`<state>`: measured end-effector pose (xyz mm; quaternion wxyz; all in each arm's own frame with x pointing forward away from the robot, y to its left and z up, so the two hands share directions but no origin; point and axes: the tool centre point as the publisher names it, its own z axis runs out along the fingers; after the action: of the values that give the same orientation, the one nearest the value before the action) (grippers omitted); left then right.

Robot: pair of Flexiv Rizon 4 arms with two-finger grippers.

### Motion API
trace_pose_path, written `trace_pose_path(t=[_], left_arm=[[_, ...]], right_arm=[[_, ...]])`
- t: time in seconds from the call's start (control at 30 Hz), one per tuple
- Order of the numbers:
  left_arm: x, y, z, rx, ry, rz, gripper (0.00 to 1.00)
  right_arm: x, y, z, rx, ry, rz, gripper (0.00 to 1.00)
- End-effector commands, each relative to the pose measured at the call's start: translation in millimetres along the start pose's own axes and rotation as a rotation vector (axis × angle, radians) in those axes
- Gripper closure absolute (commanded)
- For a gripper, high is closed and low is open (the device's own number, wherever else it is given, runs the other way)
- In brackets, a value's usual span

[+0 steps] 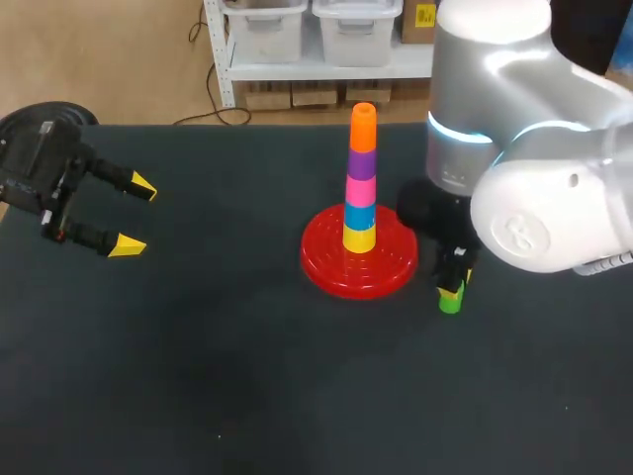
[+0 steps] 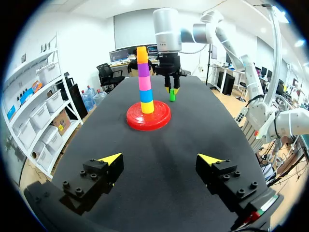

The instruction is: Pick up and stack the cylinders on the red base in this order: pink,purple,orange,green

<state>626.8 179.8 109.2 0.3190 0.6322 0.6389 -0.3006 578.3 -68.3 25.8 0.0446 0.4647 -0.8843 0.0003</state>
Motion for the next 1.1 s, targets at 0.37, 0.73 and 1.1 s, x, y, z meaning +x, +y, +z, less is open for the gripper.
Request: trace_pose_path(t=[0.37,0.73,1.1], left_arm=[[1.0,-1.0,0,-0.004,-0.003,0.004,0.00],[1.0,-1.0,0,-0.004,-0.003,0.004,0.00],[1.0,-1.0,0,-0.004,-0.003,0.004,0.00]], right_arm=[[3,6,-125,0.152,-0.086,-0.023,1.00],[-38,1,-219,0.173,-0.126,-0.121,1.00],[-79,2,-255,0.153,-0.110,-0.206,1.00]])
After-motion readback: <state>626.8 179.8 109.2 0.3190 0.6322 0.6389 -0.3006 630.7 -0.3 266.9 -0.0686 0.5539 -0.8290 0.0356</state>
